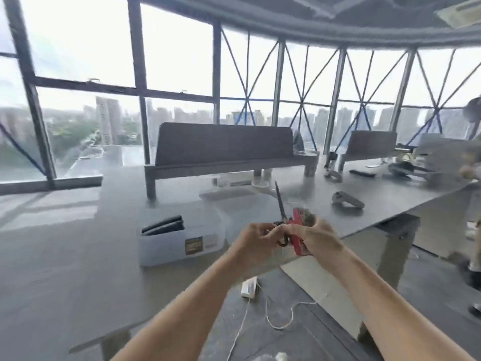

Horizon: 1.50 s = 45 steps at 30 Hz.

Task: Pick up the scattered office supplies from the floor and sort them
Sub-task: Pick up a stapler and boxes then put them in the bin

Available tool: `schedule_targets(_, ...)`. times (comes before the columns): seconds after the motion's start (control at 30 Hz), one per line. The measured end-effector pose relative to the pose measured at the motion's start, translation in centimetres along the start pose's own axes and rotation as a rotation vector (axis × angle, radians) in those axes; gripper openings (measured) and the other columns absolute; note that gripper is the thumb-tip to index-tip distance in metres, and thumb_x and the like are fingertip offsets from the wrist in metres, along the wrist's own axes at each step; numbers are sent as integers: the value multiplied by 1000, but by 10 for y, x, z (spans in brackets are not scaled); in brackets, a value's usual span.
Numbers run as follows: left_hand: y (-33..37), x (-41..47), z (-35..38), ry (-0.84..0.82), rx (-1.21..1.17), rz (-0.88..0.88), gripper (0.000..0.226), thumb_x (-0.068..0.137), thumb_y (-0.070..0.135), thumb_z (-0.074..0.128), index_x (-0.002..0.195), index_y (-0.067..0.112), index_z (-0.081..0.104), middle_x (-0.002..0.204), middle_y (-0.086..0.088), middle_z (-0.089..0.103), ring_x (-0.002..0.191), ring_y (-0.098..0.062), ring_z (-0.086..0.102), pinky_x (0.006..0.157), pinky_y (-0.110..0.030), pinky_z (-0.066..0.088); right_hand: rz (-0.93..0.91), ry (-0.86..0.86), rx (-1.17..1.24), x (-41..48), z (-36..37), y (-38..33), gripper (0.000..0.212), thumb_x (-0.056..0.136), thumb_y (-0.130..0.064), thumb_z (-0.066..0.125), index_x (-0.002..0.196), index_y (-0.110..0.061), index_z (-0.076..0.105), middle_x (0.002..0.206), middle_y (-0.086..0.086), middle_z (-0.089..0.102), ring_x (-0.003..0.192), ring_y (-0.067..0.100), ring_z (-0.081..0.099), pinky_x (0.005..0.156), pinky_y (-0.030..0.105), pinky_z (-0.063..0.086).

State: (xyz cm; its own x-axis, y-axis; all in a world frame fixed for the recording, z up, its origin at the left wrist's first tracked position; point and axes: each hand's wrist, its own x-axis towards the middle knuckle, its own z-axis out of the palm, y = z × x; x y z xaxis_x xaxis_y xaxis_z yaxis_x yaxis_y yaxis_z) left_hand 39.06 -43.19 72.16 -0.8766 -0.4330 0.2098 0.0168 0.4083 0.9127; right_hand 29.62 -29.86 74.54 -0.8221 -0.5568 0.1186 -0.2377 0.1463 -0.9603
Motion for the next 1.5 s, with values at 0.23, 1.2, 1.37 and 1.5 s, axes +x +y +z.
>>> schedule_targets(0.23, -29, -30, -128, 120, -339, -127, 7, 94, 11, 65, 98, 16, 67, 87, -8, 69, 66, -13, 64, 62, -24, 49, -162, -336, -87, 15, 119, -53, 31, 81, -14, 81, 103, -9, 59, 80, 3, 67, 59, 5, 67, 50, 16, 48)
schedule_targets(1.2, -54, 15, -256, 78, 217, -200, 27, 79, 13, 82, 98, 20, 64, 95, -2, 69, 84, -15, 65, 80, -35, 53, -123, -442, 25, 121, 175, -51, 29, 80, -8, 80, 99, -10, 59, 72, 0, 66, 57, 13, 65, 49, 24, 51)
schedule_targets(1.37, -55, 16, -259, 160, 216, -139, 35, 80, 15, 82, 108, 25, 63, 96, -1, 71, 79, -19, 67, 83, -45, 56, -128, -444, 29, 120, 176, -51, 29, 80, -8, 80, 99, -11, 59, 72, 0, 66, 57, 12, 65, 51, 23, 53)
schedule_targets(1.5, -57, 16, -260, 54, 300, -151, 41, 88, 20, 74, 124, 35, 63, 109, -2, 68, 87, -16, 74, 90, -44, 58, -115, -428, 33, 121, 172, -49, 27, 80, -8, 80, 96, -12, 59, 72, 0, 66, 57, 12, 65, 48, 21, 49)
